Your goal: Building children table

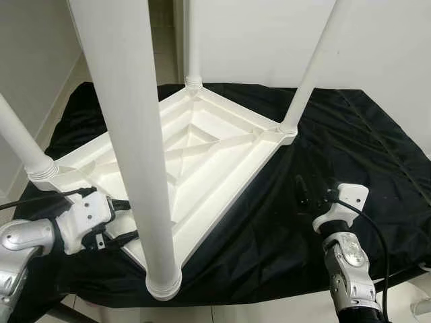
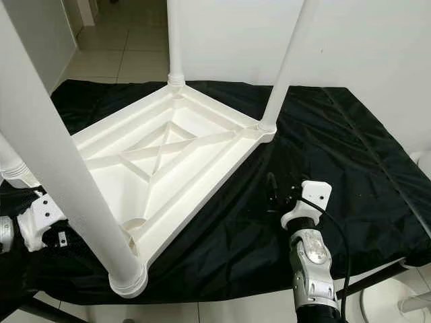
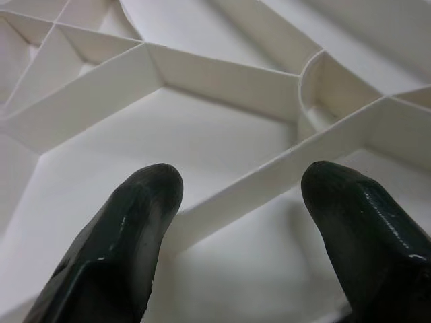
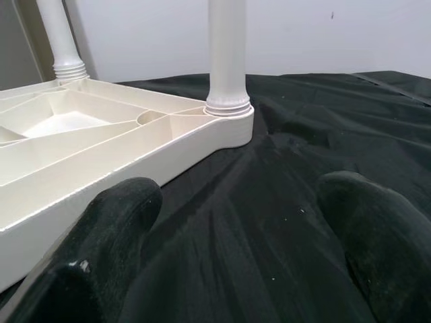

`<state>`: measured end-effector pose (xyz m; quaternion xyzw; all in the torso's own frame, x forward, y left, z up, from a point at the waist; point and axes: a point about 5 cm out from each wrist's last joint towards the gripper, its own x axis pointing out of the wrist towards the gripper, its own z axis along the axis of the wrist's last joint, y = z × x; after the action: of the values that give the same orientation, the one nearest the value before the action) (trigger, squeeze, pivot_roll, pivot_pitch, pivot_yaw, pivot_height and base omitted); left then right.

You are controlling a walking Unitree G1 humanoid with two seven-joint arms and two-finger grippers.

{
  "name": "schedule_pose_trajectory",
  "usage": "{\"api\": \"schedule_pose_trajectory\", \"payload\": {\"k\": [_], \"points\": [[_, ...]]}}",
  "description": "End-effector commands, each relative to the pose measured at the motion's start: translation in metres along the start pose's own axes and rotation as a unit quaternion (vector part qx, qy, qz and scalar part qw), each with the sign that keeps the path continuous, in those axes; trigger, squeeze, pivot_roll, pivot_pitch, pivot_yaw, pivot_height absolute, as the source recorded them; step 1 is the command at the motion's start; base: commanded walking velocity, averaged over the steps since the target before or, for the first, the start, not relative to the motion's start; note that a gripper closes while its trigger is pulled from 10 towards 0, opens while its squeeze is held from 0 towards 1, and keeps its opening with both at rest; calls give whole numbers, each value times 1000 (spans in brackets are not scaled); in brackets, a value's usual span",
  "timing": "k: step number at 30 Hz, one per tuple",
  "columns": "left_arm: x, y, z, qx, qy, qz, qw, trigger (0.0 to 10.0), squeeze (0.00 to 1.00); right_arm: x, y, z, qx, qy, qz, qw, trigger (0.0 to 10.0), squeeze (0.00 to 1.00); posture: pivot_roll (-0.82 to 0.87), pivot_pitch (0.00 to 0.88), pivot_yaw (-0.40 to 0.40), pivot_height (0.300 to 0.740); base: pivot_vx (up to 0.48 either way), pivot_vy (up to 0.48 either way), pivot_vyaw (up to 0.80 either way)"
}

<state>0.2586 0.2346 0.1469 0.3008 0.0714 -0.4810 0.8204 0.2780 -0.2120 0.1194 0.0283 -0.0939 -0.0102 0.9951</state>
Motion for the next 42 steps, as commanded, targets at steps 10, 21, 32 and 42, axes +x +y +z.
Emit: {"api": "schedule_pose_trajectory", "payload": {"k": [10, 21, 32, 42], "points": [[22, 2, -3, 46, 21, -43, 998, 10000, 0, -2, 0, -2, -1, 11, -5, 1000, 10000, 0, 10, 29, -13, 740, 0, 0, 0], [40, -4, 1, 63, 11, -103, 993, 10000, 0, -5, -6, -1, -6, 8, -23, 1000, 10000, 0, -11, 31, 19, 740, 0, 0, 0], [47, 2, 2, 76, 34, -162, 983, 8118, 0, 2, -7, 4, -10, -3, -28, 1000, 10000, 0, -18, 29, 41, 740, 0, 0, 0], [57, 9, 6, 76, 40, -183, 979, 118, 0, 7, -6, 6, -11, -10, -32, 999, 10000, 0, -18, 26, 58, 740, 0, 0, 0]]}}
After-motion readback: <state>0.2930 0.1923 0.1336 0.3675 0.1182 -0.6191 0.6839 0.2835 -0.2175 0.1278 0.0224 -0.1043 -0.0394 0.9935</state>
